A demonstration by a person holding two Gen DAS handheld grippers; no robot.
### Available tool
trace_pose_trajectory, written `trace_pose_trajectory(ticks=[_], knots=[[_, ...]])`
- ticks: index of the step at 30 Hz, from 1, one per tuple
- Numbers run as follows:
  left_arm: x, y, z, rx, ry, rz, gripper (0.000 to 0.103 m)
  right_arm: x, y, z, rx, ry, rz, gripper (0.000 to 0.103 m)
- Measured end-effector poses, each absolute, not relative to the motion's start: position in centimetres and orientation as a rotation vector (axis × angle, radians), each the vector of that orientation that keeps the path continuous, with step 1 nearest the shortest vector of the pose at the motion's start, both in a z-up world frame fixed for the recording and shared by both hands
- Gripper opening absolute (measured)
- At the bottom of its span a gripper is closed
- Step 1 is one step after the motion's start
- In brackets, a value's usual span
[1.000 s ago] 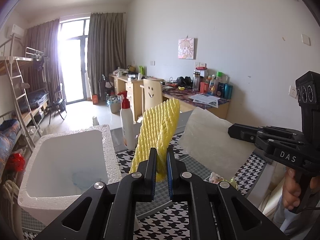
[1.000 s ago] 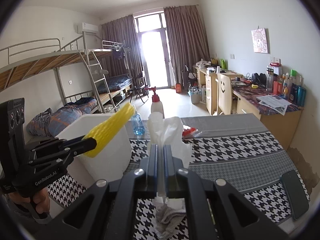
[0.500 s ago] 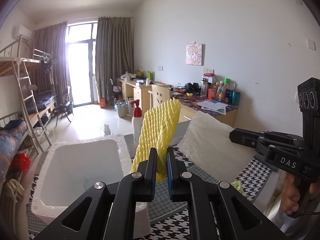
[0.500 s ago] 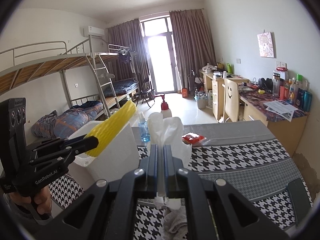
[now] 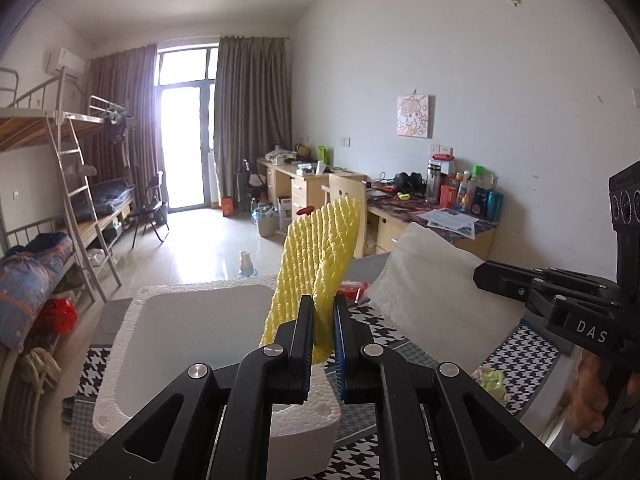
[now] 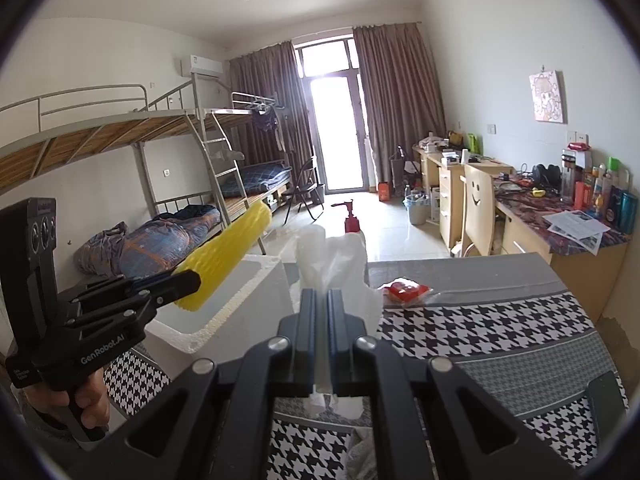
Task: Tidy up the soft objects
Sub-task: 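Carry yellow foam net and white tissue over the white foam box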
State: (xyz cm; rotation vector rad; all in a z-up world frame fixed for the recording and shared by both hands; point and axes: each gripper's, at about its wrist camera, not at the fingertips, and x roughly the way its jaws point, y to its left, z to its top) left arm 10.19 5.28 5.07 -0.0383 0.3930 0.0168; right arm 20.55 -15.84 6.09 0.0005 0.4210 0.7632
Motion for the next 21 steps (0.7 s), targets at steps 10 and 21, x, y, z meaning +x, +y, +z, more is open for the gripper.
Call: trace_pose_trajectory(ticks=[10,21], knots=[[9.3,7.3,5.4,-0.051,0.371,0.070,0.010,21.0,-14.2,6.5,-0.010,0.416,0.790,0.008],[7.8,10.0,6.0,-0.059,0.349,0.130,0.010,20.2,-11.3,7.3,-0.021,0.404,0.839,0.008]])
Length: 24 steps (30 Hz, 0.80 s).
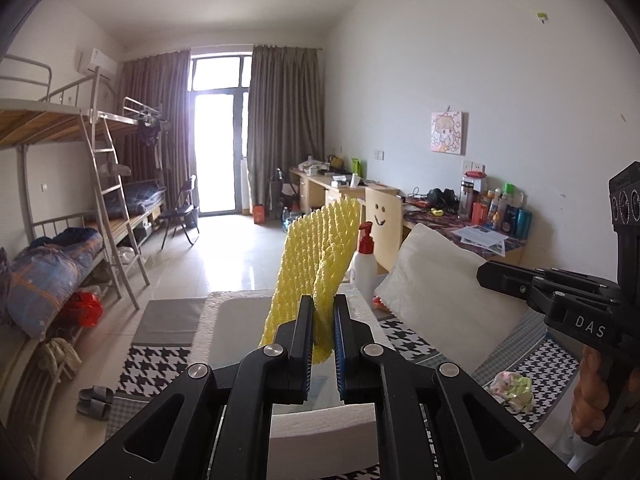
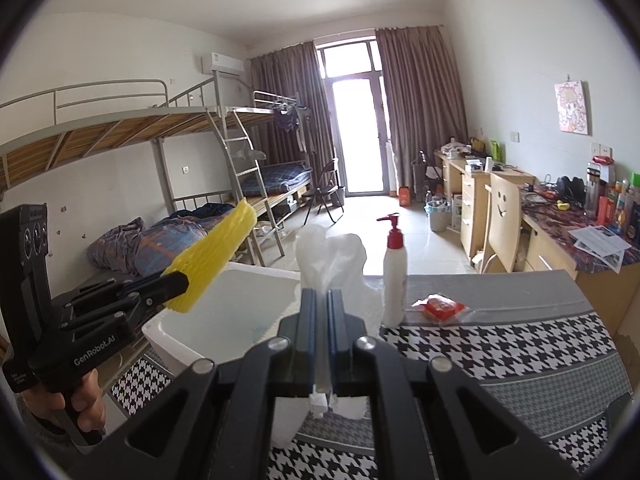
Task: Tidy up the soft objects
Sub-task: 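Carry yellow foam net and white tissue over the white foam box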
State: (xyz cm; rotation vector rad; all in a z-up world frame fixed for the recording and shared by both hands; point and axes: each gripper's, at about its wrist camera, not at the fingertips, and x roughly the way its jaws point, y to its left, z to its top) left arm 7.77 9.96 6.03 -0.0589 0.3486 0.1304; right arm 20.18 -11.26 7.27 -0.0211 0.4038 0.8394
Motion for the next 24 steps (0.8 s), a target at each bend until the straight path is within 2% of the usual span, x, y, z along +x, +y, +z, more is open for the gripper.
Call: trace_pose_trajectory(ticks=[24], knots=[[5.7,12.7,4.9,-0.073,0.350,0.225,0.010,19.1,-5.1,7.6,-0.080,0.420,0.915,0.008]])
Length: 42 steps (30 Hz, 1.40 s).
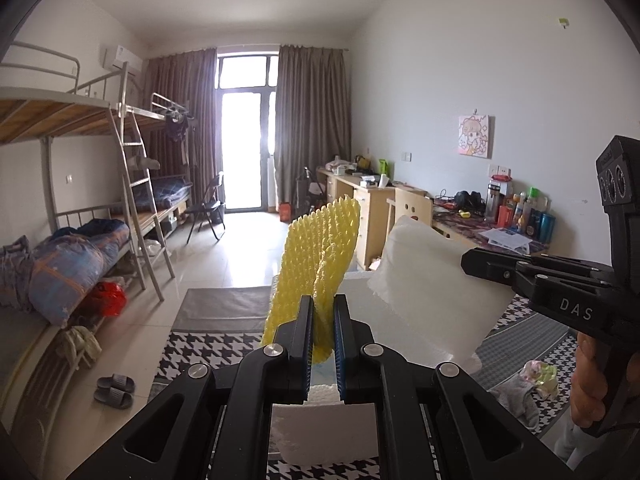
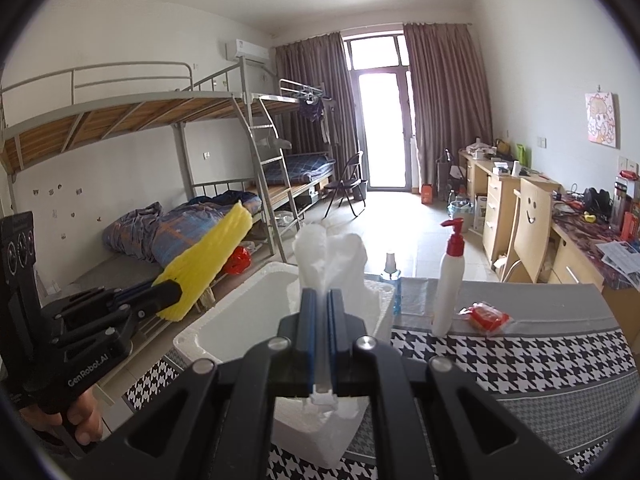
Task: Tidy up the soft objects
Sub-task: 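Carry yellow foam net and white tissue over the white foam box, then open right gripper to drop white tissue into the foam box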
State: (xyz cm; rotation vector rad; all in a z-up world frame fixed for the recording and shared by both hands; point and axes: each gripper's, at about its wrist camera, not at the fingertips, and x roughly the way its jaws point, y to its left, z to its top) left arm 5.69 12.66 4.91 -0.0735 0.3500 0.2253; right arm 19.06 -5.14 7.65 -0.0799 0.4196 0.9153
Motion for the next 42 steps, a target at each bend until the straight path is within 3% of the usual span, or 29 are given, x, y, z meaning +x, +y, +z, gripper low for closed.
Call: trace_pose_trajectory(ticks=[26,27,29,35,42], knots=[[5.0,14.6,4.1,-0.094,0.373,0.245,0.010,19.7,-1.4,5.6,-0.147,0.517,0.931,0.009],[5.1,14.6,4.1,-0.094,0.373,0.244,0.010,19.9,-1.3,5.4,-0.146,0.528,0.937,0.012],[5.2,14.6,4.0,-0.097,0.371,0.241,0.010,19.9,-1.1,5.2,-0.144,0.547,0.952,0.044],[5.5,14.6,4.0,-0.097,0.374,0.239,0.010,18.9,-0.9,5.3,-0.176,0.508,0.966,0.079],[5.8,14.7,3.8,-0.100,0.377,0.241,0.010,18.8,-1.4,5.4,-0.161,0.481,0.968,0.086]])
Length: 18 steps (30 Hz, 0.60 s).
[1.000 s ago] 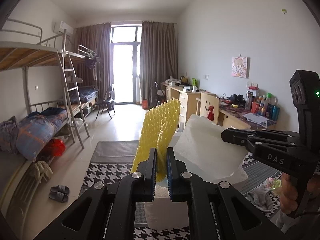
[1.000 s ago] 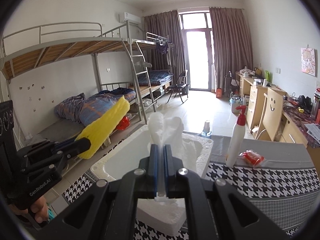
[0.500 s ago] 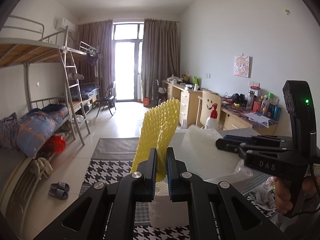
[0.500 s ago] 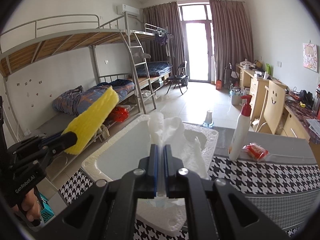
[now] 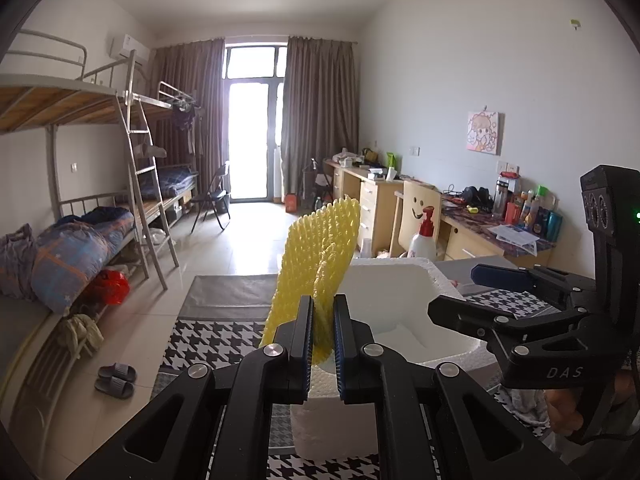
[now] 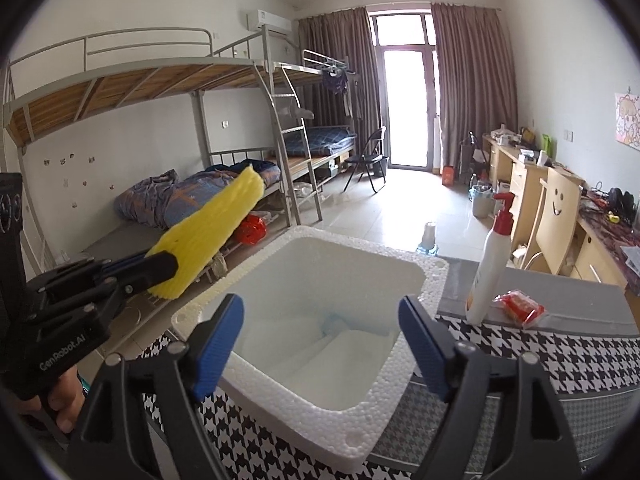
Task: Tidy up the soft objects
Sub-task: 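Open right gripper to drop white tissue into the foam box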
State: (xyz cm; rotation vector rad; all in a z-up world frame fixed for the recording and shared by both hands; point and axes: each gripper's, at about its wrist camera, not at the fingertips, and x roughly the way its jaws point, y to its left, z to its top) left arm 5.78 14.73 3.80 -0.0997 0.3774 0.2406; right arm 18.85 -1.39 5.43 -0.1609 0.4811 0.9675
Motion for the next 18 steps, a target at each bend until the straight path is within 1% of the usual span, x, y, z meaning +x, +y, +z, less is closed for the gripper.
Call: trace_pose_trajectory(ticks=[18], knots=[[6.8,13.8,3.9,-0.087,0.388,0.214,0.010,19.0,-4.0,6.0,-0.102,0.429,0.957,0.095]])
